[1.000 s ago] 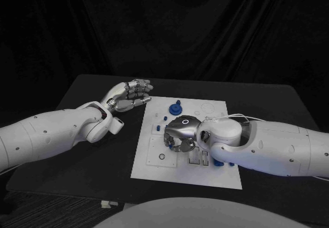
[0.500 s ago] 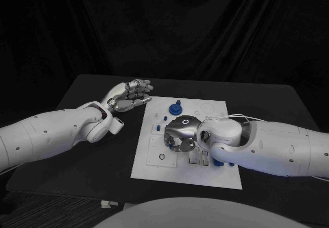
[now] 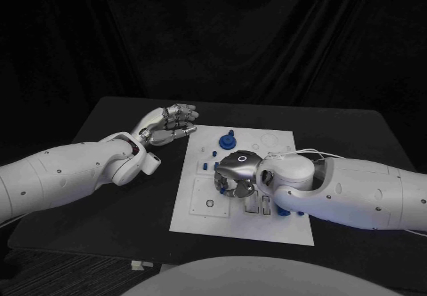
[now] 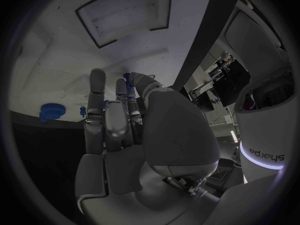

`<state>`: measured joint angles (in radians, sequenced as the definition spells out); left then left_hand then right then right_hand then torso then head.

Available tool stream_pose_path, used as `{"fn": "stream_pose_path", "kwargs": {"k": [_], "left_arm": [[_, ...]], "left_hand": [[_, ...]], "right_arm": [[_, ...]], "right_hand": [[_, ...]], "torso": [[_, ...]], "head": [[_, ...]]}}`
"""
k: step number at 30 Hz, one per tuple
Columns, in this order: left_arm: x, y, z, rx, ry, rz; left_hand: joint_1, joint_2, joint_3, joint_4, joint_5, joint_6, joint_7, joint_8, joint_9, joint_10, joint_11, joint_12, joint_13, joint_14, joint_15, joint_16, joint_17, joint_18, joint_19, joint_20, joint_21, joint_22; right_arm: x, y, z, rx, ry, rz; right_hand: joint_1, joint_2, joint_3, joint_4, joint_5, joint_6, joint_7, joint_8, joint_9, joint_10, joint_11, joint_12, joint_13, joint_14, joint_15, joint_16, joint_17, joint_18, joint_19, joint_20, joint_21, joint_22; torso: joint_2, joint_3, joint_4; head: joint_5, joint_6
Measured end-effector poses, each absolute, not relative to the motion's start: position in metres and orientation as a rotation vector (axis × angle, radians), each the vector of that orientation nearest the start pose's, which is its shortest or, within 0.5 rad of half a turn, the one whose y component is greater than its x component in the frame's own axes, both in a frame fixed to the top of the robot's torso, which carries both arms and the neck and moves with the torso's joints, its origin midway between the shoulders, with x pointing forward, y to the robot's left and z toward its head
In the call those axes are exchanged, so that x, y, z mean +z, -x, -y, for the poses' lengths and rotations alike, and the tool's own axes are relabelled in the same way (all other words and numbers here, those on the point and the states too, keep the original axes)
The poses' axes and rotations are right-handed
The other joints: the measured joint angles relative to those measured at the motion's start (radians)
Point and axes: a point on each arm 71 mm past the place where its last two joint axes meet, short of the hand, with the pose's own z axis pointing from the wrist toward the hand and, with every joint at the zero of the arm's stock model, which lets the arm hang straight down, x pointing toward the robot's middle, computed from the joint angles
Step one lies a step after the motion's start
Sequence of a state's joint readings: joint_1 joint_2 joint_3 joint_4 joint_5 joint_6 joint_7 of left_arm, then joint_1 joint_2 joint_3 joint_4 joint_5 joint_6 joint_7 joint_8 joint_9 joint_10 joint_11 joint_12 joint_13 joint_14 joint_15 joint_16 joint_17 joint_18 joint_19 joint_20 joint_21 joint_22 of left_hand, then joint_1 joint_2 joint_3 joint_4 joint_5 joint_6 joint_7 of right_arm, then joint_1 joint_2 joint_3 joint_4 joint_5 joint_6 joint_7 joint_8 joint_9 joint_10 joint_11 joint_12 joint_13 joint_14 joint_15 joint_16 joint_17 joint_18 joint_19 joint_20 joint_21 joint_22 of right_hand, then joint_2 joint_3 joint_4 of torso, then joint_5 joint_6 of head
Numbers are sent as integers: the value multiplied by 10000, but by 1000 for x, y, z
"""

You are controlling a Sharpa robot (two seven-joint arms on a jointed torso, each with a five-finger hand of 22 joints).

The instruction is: Assemble the parts on the task board

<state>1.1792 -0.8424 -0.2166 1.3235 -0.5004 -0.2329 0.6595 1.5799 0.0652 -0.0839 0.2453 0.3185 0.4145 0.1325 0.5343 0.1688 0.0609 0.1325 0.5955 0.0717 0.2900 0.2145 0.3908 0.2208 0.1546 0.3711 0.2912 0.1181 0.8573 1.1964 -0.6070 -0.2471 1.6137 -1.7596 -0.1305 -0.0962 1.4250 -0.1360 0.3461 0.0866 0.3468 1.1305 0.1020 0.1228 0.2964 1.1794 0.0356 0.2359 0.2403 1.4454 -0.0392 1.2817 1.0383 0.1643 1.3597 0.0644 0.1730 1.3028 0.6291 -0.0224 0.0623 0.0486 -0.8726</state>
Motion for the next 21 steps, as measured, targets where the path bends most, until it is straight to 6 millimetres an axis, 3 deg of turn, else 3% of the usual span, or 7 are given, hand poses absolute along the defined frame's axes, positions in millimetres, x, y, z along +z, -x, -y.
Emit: {"fn": "stream_pose_path", "kwargs": {"k": [5, 11, 13, 17, 21], "left_arm": [[-239, -481, -253, -14057, 4426, -15364], [-240, -481, -253, -14056, 4442, -15394], [-240, -481, -253, -14056, 4449, -15407], [-240, -481, -253, -14053, 4460, -15429], [-240, -481, -254, -14042, 4471, -15445]], "left_hand": [[0, 0, -12, -13, 0, 0, 0, 0, -10, 14, 14, 0, -1, 0, 0, 0, -9, 0, 0, 0, 0, 0], [0, 0, -12, -12, 0, 0, 0, 0, -9, 14, 14, 0, -2, 37, 36, 0, -9, -1, 0, 0, 0, 1], [29, 29, -12, -12, 28, 0, 0, 0, -9, 14, 14, 0, -9, 37, 37, 0, -9, 0, 20, 21, 0, 1], [41, 40, 18, -42, 39, 36, 36, 0, -19, 14, 14, 0, -9, 36, 36, 0, -9, -1, 36, 36, 39, 1], [41, 40, 17, -41, 39, 36, 36, 39, -19, 14, 14, 0, -20, 36, 36, 0, -18, 0, 72, -1, 40, -9]], "right_arm": [[-254, -401, 61, 7605, 8237, -17809], [-255, -401, 61, 7596, 8215, -17836], [-256, -401, 62, 7576, 8207, -17861], [-256, -401, 63, 7560, 8194, -17877], [-256, -401, 63, 7563, 8180, -17860]], "right_hand": [[0, 0, 1, -56, -61, -35, 35, -99, -34, -4, 4, -75, -39, 0, 0, -40, -48, 0, 0, 0, -45, 0], [-2, 1, 3, -54, -414, -411, 192, -401, -187, -95, 167, -260, -119, -87, 87, -80, -112, -1, 0, 0, -131, 0], [-107, -104, 3, -54, -646, -726, 281, -561, -294, -225, 298, -372, -168, -100, 192, -156, -162, 0, -21, 94, -183, -1], [-207, -203, -52, 1, -1174, -1356, 412, -581, -507, -597, 409, -532, -234, -207, 298, -236, -286, 0, -72, 147, -290, -49], [-384, -270, -229, 142, -1709, -2438, 234, -581, -826, -1238, 523, -726, -295, -316, 407, -361, -493, 0, -127, 272, -439, -135]], "torso": [[0, 6, 0], [-6, 10, -2], [-7, 10, -4], [-8, 9, -8], [-10, 5, -5]], "head": [[6, 0], [13, 0], [25, 0], [31, 0], [32, 0]]}}
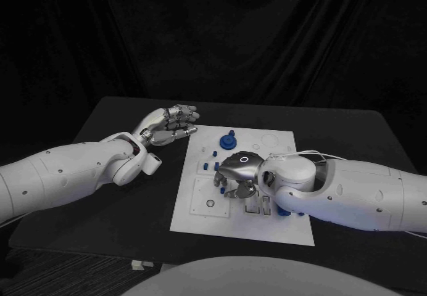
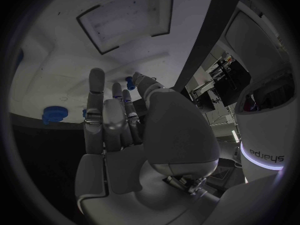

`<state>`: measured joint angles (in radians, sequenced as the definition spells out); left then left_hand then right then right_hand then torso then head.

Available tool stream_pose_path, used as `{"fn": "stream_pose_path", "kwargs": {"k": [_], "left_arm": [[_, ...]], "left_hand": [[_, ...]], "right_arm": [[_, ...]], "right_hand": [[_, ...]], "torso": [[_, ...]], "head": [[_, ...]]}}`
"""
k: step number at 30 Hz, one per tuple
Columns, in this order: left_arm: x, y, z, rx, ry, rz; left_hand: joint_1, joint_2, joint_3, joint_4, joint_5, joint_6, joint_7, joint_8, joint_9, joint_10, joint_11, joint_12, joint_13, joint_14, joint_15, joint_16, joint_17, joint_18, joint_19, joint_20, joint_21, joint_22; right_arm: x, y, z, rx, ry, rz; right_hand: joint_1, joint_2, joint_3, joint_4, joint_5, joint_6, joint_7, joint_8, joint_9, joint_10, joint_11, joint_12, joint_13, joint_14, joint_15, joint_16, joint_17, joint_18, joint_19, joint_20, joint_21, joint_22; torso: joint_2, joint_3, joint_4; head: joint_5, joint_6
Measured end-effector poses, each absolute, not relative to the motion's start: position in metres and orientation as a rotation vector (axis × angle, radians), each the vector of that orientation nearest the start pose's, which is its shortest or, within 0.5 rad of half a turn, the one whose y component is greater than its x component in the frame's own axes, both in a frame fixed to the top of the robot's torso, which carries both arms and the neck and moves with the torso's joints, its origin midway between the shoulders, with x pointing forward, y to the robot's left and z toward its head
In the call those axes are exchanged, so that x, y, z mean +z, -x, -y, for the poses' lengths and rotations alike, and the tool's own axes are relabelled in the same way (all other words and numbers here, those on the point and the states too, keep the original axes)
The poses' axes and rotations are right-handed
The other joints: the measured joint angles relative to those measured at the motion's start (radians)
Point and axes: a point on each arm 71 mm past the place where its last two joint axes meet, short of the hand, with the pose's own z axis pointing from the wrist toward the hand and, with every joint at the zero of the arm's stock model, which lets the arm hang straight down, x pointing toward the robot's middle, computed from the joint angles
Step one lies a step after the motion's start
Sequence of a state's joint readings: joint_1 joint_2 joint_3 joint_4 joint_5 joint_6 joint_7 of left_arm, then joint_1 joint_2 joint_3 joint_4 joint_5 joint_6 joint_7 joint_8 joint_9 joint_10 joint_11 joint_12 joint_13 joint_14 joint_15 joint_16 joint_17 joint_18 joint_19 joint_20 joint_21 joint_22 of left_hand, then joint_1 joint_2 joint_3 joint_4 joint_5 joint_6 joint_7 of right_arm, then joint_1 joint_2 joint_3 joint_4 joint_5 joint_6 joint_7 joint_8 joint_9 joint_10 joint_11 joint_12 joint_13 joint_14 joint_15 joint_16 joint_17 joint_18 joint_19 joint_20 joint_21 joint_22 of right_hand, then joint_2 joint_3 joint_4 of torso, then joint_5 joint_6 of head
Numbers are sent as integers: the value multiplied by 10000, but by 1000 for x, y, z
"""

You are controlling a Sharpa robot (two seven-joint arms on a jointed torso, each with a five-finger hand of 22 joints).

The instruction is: Assemble the parts on the task board

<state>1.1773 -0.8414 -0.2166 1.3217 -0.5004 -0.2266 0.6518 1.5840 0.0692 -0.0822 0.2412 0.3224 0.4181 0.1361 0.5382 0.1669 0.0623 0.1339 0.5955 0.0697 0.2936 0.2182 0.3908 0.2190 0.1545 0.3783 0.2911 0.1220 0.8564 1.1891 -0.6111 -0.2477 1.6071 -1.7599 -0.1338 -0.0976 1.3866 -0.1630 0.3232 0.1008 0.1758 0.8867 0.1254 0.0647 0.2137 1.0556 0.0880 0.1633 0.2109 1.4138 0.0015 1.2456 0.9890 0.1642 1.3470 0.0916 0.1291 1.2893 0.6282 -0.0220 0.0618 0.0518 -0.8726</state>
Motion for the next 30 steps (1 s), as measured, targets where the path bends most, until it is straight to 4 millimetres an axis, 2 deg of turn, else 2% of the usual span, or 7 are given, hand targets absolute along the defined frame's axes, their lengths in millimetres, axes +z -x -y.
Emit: {"fn": "stream_pose_path", "kwargs": {"k": [2, 4, 15, 16, 20, 23, 30], "left_arm": [[-240, -481, -253, -14041, 4475, -15454], [-240, -481, -253, -14040, 4480, -15463], [-240, -480, -256, -13991, 4521, -15480], [-240, -480, -257, -13986, 4529, -15480], [-240, -479, -260, -13944, 4559, -15480], [-240, -478, -261, -13928, 4571, -15479], [-240, -477, -261, -13943, 4585, -15480]], "left_hand": [[0, 0, 0, 0, 0, 35, 35, 0, 0, 0, 0, 0, 0, 0, 0, 40, 0, 0, 0, 0, 0, 0], [0, 0, 0, 0, 0, 36, 35, 0, 0, 0, 0, 0, 0, 0, 0, 40, 0, 0, 0, 0, 0, 0], [0, 0, -27, -26, 0, 35, 35, 0, -8, 0, 0, 0, -11, 26, 26, 39, -9, -22, -1, 0, 0, 1], [0, 0, -28, -27, 0, 35, 35, 0, -8, 0, 0, 6, -11, 35, 35, 39, -9, -165, -1, 0, 0, 0], [0, -1, -28, -27, 0, 35, 35, 0, -8, 0, 0, 38, -10, 35, 35, 40, -9, -163, -1, 0, 0, -8], [0, -1, -28, -27, 0, 71, 71, 0, -8, 0, 0, 38, -10, 35, 35, 39, -9, -163, -1, 0, 0, -8], [0, -1, -29, -27, 0, 71, 71, 0, -8, 0, 0, 76, -10, 35, 35, 40, -9, -161, -1, 0, 0, -8]], "right_arm": [[-256, -401, 63, 7568, 8165, -17846], [-256, -402, 64, 7576, 8125, -17809], [-243, -405, 86, 7678, 7332, -16987], [-237, -407, 91, 7627, 7191, -16807], [-211, -420, 114, 7265, 6674, -16333], [-198, -426, 132, 6909, 6252, -16354], [-194, -436, 176, 5947, 5228, -17045]], "right_hand": [[-40, -40, -300, 34, -386, -834, -156, 0, -248, -596, 83, -154, -50, -115, 20, -106, -149, 0, -53, 52, -142, -69], [-40, -39, -497, 49, -491, -1086, -225, 0, -357, -863, 115, -154, -50, -172, 44, -109, -224, 0, -53, 52, -221, -122], [86, 86, -1043, 167, -537, -1051, -212, 90, -504, -1481, 194, -26, -28, -222, 24, -108, -197, -1, -17, 88, -359, -231], [108, 108, -1122, 217, -530, -921, -209, 123, -507, -1481, 194, 49, -16, -217, 28, -62, -107, 1, 24, 119, -375, -236], [139, 67, -1584, 758, -847, -468, -516, 245, -552, -2059, 266, -195, -316, 127, -37, 291, 357, 1, 382, 81, -375, -264], [508, -424, -1949, 1797, -1030, -491, -630, 146, -694, -2335, 369, -457, -811, 127, -37, 174, 195, 0, 432, 102, -489, -359], [571, -488, -2046, 1917, -1033, -454, -667, 145, -752, -2452, 403, -502, -1018, 66, 24, 19, -15, 0, 432, 102, -530, -405]], "torso": [[1, -2, 2], [2, -4, 8], [3, -9, 9], [4, -7, 9], [3, -2, 9], [-5, -2, -2], [-22, -16, -29]], "head": [[-3, 0], [-8, 0], [-36, 0], [-46, 0], [-76, 0], [-88, 0], [-68, 0]]}}
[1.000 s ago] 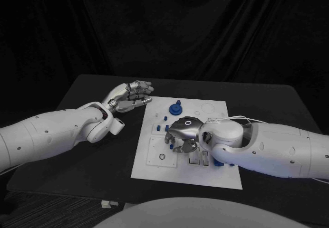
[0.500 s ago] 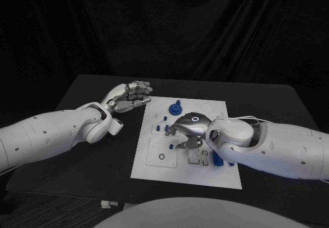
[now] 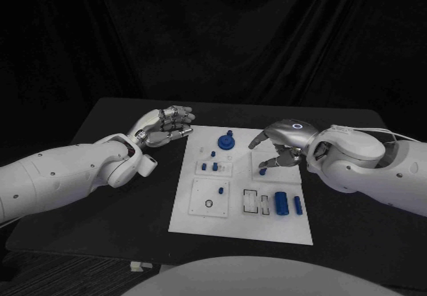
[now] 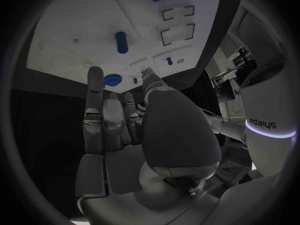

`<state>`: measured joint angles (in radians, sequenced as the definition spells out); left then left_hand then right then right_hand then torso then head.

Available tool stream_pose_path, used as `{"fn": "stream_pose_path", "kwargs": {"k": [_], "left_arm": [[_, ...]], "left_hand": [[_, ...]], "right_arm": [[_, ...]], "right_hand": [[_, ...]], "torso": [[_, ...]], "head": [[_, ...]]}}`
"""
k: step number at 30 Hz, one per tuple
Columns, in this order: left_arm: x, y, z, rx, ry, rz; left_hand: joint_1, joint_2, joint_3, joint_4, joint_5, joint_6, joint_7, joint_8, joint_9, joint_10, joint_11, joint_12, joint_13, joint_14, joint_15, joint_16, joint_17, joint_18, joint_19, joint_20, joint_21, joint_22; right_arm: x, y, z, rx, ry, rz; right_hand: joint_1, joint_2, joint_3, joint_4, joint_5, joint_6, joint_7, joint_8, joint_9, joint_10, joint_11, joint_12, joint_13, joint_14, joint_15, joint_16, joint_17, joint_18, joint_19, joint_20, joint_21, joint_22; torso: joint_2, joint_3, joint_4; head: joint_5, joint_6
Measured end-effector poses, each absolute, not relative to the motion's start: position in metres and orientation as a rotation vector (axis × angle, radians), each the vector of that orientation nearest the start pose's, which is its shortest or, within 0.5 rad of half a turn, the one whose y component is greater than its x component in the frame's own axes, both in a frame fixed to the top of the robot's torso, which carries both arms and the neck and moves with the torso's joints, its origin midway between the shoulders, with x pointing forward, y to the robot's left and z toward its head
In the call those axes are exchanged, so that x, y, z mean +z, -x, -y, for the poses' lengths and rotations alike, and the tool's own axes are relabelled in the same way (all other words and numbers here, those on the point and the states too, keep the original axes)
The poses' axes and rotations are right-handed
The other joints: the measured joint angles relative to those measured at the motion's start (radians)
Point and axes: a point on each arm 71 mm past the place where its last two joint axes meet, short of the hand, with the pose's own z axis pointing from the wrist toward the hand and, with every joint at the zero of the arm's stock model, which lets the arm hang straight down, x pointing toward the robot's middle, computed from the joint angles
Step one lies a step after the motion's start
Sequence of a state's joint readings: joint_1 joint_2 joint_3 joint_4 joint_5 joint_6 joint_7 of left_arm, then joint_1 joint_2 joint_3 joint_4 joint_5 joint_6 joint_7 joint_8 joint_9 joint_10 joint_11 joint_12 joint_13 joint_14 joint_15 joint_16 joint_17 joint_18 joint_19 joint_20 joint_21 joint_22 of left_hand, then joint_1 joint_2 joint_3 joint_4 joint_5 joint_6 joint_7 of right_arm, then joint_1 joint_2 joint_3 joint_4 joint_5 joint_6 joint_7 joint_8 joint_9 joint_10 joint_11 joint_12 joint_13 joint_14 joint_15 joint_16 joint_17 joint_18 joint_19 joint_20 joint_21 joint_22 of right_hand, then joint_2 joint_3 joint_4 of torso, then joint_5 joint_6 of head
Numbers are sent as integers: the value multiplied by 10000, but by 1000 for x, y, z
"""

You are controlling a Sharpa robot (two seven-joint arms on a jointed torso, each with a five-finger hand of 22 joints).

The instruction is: Assemble the parts on the task board

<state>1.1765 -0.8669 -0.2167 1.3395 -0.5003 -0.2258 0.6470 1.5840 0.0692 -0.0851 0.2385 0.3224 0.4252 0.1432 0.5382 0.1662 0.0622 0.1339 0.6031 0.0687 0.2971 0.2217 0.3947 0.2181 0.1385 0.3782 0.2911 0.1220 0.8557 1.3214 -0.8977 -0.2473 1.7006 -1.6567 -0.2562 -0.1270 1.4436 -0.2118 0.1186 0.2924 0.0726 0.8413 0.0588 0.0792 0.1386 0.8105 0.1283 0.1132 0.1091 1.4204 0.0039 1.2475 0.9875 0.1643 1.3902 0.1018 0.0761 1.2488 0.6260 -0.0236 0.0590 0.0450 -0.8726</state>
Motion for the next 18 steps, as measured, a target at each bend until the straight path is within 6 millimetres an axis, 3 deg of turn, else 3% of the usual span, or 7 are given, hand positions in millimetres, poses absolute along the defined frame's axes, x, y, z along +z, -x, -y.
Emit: {"fn": "stream_pose_path", "kwargs": {"k": [3, 6, 7, 9, 13, 14, 18], "left_arm": [[-240, -477, -263, -13906, 4602, -15474], [-240, -477, -263, -13909, 4600, -15472], [-240, -477, -263, -13913, 4598, -15469], [-240, -477, -263, -13921, 4592, -15462], [-240, -476, -263, -13944, 4579, -15446], [-240, -476, -263, -13954, 4570, -15436], [-239, -476, -263, -13999, 4534, -15388]], "left_hand": [[0, 0, -44, -44, 0, -96, -96, 0, -58, 24, 69, 0, -30, 0, 0, 32, -36, 1, 68, -3, 52, -27], [-2, 2, -109, -109, 0, -451, -564, -191, -208, -16, 395, 0, -65, 0, 0, 39, -98, 1, 73, -1, 52, -85], [-15, 15, -137, -137, 0, -670, -745, -396, -319, -36, 476, 0, -71, 0, 0, 39, -123, 1, 73, -1, 52, -109], [-93, 93, -227, -161, 0, -1586, -1148, -1484, -724, -121, 562, -243, -120, 0, 0, 39, -214, 1, 73, -1, 52, -181], [-160, 160, -357, -147, 0, -2586, -1721, -2779, -1197, -401, 359, -1392, -248, -962, -116, -1025, -845, -7, -173, -32, 8, -340], [-161, 161, -404, -121, 0, -2652, -1788, -2878, -1240, -456, 304, -1648, -271, -1285, -171, -1415, -1071, -159, -384, -42, -111, -427], [-199, 199, -494, -161, 0, -2637, -1798, -2945, -1268, -560, 199, -2257, -307, -2176, -376, -2622, -1715, -158, -1042, -63, -503, -773]], "right_arm": [[-196, -438, 190, 5676, 4913, -17297], [-203, -437, 200, 5532, 4655, -17561], [-205, -437, 202, 5510, 4602, -17626], [-210, -437, 204, 5475, 4502, -17758], [-218, -436, 208, 5434, 4366, -17959], [-220, -436, 209, 5428, 4341, -18002], [-226, -435, 209, 5442, 4286, -18131]], "right_hand": [[0, 0, 0, 0, 0, -3, -3, -65, -43, 7, 6, 0, -43, 52, 88, 5, 88, 0, 23, 23, 0, -10], [0, 0, 0, 0, 0, -35, -35, -65, -68, 106, -11, 4, -70, 53, 88, 40, 145, 0, 36, 36, 0, -17], [0, 0, 0, 0, 0, -35, -35, -65, -81, 182, -13, 54, -84, 66, 101, 52, 165, 0, 47, 47, 0, -17], [0, 0, 0, 0, 0, -82, 11, -65, -101, 297, -33, 117, -118, 106, 142, 110, 194, 0, 73, 73, 0, -29], [26, 26, 0, 0, 0, 19, 217, -65, -145, 623, -31, 250, -192, 108, 213, 110, 225, -1, 108, 109, 0, -43], [30, 30, 0, 0, 0, 41, 258, -65, -146, 654, -34, 265, -211, 108, 213, 112, 233, 0, 117, 117, 0, -44], [1, 191, 42, -43, -38, 218, 436, -65, -165, 1041, -49, 389, -258, 108, 213, 155, 266, 0, 143, 144, 0, -54]], "torso": [[2, -7, 4], [12, -7, 9], [18, -6, 8], [34, 5, 6], [60, 32, -4], [67, 40, -5], [76, 51, 3]], "head": [[9, 0], [-17, 0], [-19, 0], [-20, 0], [-57, 0], [-68, 0], [-107, 0]]}}
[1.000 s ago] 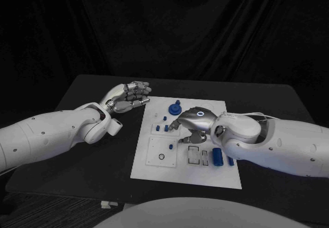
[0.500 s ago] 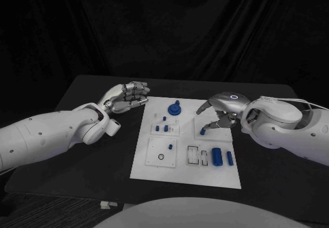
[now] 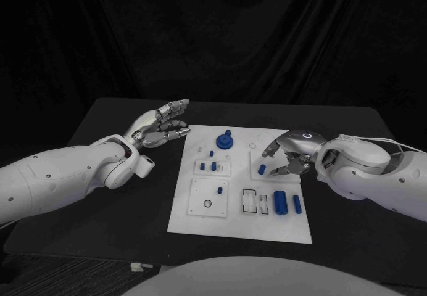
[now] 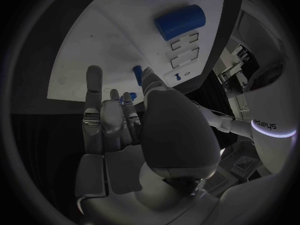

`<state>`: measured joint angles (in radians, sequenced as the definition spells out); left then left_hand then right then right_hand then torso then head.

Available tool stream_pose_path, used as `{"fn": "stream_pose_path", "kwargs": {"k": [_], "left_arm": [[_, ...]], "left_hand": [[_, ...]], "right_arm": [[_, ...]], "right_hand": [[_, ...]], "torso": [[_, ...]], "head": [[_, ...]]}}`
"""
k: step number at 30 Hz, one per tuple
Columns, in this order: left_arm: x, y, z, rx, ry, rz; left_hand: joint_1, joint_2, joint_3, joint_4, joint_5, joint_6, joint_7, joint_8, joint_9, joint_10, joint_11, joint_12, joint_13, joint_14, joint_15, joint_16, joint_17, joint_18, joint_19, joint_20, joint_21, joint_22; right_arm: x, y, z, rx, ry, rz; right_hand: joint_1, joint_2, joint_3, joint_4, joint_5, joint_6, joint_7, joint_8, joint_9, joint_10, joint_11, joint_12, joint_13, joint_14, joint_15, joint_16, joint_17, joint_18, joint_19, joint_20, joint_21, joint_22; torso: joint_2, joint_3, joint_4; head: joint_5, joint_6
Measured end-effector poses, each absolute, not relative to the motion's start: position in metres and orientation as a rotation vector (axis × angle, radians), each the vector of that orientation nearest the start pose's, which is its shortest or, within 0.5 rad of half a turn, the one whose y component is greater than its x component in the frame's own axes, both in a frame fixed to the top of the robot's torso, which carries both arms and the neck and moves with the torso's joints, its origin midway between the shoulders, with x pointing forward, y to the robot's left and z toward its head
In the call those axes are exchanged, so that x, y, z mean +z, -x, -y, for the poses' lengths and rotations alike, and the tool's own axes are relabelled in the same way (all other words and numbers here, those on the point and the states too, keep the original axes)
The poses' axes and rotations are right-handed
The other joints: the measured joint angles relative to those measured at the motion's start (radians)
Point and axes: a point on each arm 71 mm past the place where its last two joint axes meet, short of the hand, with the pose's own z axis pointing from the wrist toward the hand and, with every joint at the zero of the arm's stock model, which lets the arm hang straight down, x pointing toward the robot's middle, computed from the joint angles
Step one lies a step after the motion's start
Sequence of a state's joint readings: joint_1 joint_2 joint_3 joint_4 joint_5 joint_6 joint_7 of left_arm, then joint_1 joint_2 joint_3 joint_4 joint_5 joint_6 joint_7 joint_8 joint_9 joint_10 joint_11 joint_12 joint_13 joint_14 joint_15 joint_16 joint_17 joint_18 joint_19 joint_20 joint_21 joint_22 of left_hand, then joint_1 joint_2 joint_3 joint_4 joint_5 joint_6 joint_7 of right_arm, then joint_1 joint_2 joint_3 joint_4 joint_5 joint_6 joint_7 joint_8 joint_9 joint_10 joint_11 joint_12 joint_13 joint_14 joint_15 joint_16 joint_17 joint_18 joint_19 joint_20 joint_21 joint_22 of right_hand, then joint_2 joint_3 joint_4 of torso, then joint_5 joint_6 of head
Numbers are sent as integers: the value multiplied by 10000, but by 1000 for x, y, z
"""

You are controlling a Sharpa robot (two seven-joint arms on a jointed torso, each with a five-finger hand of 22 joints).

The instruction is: Assemble the parts on the task board

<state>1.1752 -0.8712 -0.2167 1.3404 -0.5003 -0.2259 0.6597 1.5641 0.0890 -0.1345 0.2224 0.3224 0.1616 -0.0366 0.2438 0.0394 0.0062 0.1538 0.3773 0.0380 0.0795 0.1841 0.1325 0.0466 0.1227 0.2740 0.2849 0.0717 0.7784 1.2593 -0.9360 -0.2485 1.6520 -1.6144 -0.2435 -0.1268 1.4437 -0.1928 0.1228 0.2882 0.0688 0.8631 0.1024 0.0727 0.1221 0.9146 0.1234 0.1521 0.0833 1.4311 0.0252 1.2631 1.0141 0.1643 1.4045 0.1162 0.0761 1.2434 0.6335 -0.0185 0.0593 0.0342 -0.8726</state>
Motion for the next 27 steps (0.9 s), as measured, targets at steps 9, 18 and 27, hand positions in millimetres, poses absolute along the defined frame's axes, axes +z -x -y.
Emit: {"fn": "stream_pose_path", "kwargs": {"k": [9, 18, 27], "left_arm": [[-240, -475, -264, -14055, 4498, -15334], [-240, -475, -265, -14085, 4496, -15334], [-240, -475, -264, -14125, 4494, -15359]], "left_hand": [[0, 0, -56, -5, 0, -223, -250, -1111, -113, -115, -381, -1362, -105, -606, -212, -1080, -386, 2, -1545, 29, -234, -2715], [0, 0, -58, -4, 0, -636, -581, -1998, -204, -113, -696, -2119, -149, -761, -270, -1288, -452, 3, -1857, 61, -299, -3960], [0, 0, -58, -4, 0, -494, -440, -2003, -201, -113, -696, -2119, -148, -776, -285, -1288, -458, 6, -2000, 61, -350, -4547]], "right_arm": [[-237, -436, 203, 5601, 4326, -18254], [-241, -437, 195, 5851, 4420, -18154], [-242, -437, 190, 6066, 4515, -18058]], "right_hand": [[249, 248, 198, -142, 472, 8, 269, 46, -110, 380, -73, 38, -112, 0, 0, 0, -1, 0, 0, 0, 0, -1], [314, 419, 266, -350, 625, 225, 529, 68, -147, 799, -165, 84, -118, 55, -55, 37, 44, 0, 0, 0, 0, -1], [396, 686, 486, -709, 1250, 1202, 485, 397, 27, 1720, -318, 125, -117, 164, -165, 101, 143, 0, 106, -107, 0, 49]], "torso": [[-13, 4, 11], [-25, -8, 15], [-22, -13, 28]], "head": [[8, 0], [45, 0], [11, 0]]}}
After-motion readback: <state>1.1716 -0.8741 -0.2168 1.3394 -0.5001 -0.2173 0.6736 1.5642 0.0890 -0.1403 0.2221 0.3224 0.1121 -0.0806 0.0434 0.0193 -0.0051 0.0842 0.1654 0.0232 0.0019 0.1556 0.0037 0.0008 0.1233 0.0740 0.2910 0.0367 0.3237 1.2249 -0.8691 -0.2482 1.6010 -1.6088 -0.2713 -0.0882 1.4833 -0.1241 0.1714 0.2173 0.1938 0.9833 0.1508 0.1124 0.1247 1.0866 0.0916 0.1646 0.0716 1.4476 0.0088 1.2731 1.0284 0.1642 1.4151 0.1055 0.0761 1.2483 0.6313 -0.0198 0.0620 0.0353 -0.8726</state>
